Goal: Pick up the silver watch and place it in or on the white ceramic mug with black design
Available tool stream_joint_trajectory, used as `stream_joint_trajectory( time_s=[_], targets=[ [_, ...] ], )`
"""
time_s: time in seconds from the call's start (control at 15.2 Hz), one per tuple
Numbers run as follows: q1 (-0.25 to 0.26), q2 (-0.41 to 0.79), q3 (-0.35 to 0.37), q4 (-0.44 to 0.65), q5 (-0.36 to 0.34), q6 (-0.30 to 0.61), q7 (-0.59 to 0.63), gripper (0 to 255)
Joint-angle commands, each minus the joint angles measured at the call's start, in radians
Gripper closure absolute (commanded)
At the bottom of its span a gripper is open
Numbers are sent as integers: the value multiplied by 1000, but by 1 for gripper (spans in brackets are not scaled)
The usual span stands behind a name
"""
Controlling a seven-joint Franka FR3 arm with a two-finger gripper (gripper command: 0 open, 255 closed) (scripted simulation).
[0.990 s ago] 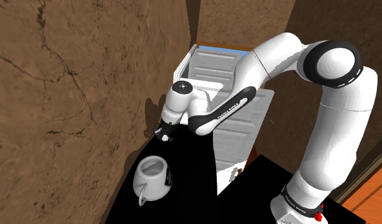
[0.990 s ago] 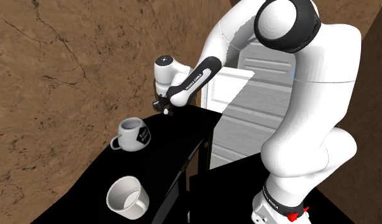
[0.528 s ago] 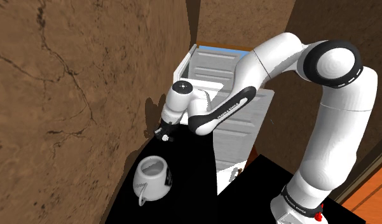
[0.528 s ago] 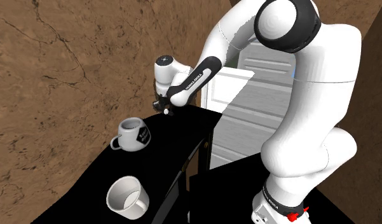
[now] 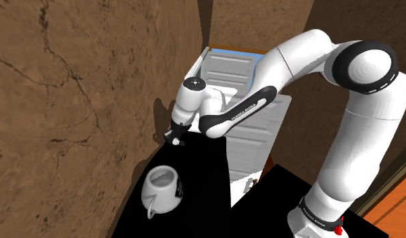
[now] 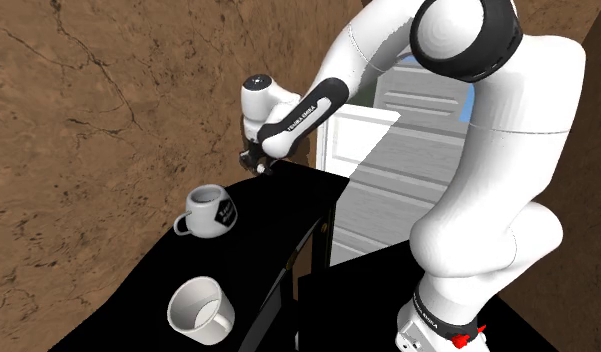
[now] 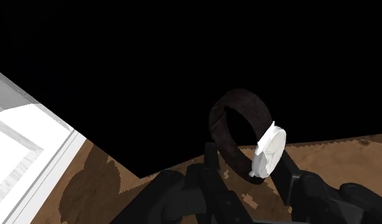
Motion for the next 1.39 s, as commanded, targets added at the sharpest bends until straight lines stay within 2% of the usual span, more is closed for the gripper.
stream_joint_trajectory(
  time_s=[0.0,0.66,1.32],
  targets=[
    [-8,-21,11,3,33,-15,-27,255],
    [-34,-110,46,42,179,-105,-149,255],
    [-42,-179,55,108,287,-210,-243,255]
  ],
)
